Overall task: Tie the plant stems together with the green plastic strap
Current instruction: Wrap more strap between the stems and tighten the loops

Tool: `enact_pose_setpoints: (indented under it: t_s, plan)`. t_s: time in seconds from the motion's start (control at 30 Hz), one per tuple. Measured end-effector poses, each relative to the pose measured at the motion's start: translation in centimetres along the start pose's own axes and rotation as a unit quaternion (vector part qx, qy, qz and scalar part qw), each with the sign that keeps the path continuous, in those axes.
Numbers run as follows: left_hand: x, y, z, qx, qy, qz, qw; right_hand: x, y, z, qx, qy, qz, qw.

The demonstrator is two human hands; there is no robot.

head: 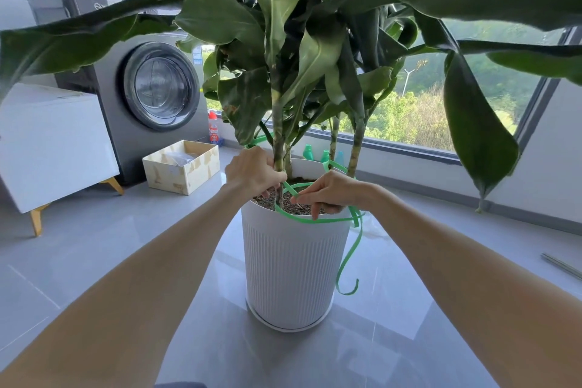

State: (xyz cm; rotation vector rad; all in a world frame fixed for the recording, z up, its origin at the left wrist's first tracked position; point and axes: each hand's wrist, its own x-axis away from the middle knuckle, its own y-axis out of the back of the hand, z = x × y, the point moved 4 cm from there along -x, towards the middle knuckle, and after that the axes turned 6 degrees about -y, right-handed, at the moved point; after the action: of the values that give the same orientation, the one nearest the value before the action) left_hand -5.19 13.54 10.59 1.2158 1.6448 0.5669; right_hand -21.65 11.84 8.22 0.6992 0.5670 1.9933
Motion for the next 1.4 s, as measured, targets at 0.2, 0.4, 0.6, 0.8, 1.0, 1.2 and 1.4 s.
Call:
enact_pose_setpoints:
  t_s: [0.2,0.4,0.6,0.8,1.0,1.2,1.4]
  plan:
    - [0.1,-1.6,0.3,0.11,0.041,0.045,0.992,0.5,-0.9,-0.6,-0.005,-0.064,0.135,0.989]
    - [0.1,-2.2,-0.2,0.228,0.095,0.089,0.965,0.5,-2.4,-1.1,-0.018,-0.098,0.238,0.966]
    - [0.1,-2.9,0.4,0.296,0.119,0.081,0.944,0.1,-3.0,-1.6,0.061,-0.128,0.21,0.967]
    - [0.0,-3.1,0.4,0.292,0.107,0.073,0.948,0.2,-1.6,-2.3,0.022,-0.122,0.209,0.97]
    - [-0.2,-2.7,0.1,0.29,0.116,0.127,0.941,0.9,-2.3,-1.8,-0.012,-0.102,0.322,0.941]
    - [0.0,-2.9,-0.2,0.317,0.153,0.153,0.923,0.5,-3.5,-0.8,0.058,-0.081,0.336,0.936]
    - [0.2,-2.8,-0.9,0.356,0.203,0.172,0.896,-0.2,-5.0,0.0,0.106,-0.07,0.303,0.944]
